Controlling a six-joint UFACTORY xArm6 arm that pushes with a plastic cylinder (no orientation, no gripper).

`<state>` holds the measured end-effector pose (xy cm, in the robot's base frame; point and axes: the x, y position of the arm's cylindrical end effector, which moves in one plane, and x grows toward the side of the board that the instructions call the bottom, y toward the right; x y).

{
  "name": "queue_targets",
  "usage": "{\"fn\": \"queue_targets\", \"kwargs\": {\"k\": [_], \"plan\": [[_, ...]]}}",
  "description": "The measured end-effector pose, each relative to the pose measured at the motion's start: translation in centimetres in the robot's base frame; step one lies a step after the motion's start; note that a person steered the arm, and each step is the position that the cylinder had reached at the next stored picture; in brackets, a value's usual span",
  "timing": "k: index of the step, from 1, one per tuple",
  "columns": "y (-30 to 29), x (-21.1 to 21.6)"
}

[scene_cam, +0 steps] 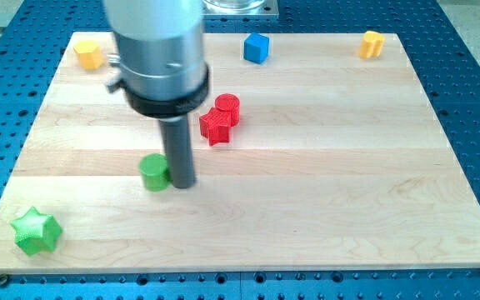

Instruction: Move your arm below the cube

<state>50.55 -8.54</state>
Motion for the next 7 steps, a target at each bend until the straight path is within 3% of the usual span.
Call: {"fn": "queue_targets", "kwargs": {"k": [3,4,7], "plan": [[-0.5,-3.9],[-2.6,-1.5],[-3.9,-0.3]]}}
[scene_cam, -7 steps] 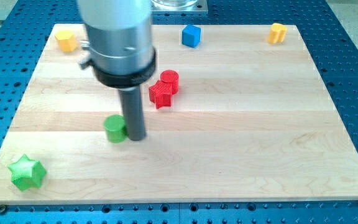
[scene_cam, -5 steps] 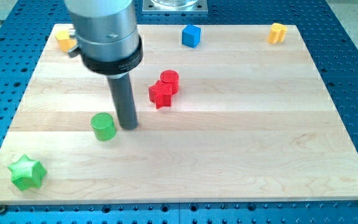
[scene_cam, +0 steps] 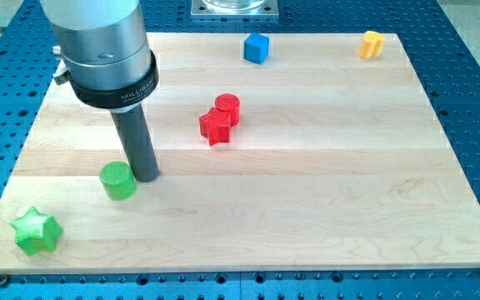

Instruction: Move your arm below the cube

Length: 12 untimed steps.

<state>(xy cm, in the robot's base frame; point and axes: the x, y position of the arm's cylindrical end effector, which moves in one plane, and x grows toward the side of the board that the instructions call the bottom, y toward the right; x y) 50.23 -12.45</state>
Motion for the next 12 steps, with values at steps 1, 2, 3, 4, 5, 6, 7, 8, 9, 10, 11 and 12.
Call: {"fn": "queue_targets", "kwargs": {"k": [1,2,3,4,5,6,7,8,9,10,11,12], "plan": [[-2.9,0.3],[-5.0,0.3],[-5.1,0.3],[-5.1,1.2],[-2.9,1.3],[-2.9,1.4],[-4.5,1.4],[-5.6,1.4],[-5.6,1.4],[-5.7,1.1],[-4.9,-3.7],[-4.6,-9.4]]}}
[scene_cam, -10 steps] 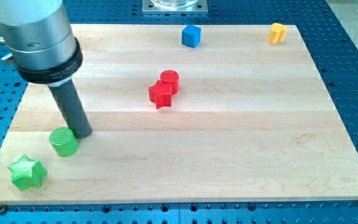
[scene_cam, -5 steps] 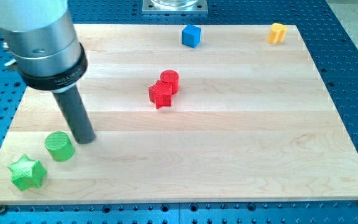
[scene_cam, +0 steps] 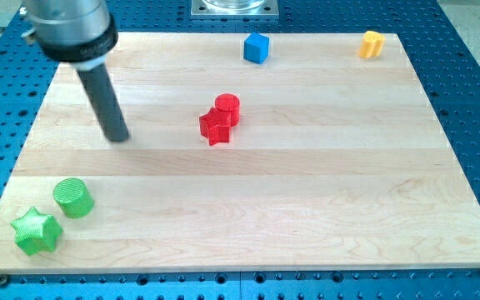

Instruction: Move your arm below the cube

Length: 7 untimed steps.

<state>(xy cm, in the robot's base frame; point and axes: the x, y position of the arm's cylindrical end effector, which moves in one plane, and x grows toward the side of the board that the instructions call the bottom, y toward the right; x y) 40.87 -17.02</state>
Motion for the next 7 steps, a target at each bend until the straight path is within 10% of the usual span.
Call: {"fn": "queue_targets", "kwargs": {"k": [7], "plan": [[8.8,-8.6]]}}
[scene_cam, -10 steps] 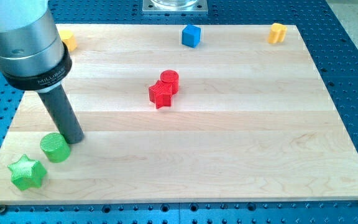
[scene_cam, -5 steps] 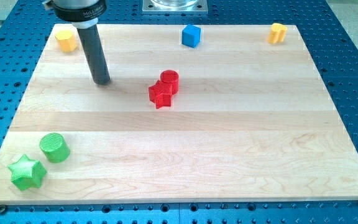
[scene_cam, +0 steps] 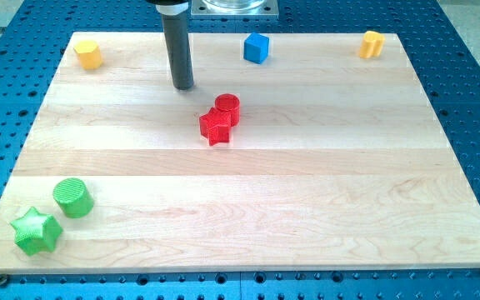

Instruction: Move your arm below the cube

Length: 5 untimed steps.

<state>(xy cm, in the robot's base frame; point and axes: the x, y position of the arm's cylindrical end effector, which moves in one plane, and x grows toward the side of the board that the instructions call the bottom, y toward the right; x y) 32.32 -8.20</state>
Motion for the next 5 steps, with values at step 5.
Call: {"fn": "queue_targets", "kwargs": {"k": [5], "plan": [[13.7,1.6]]}}
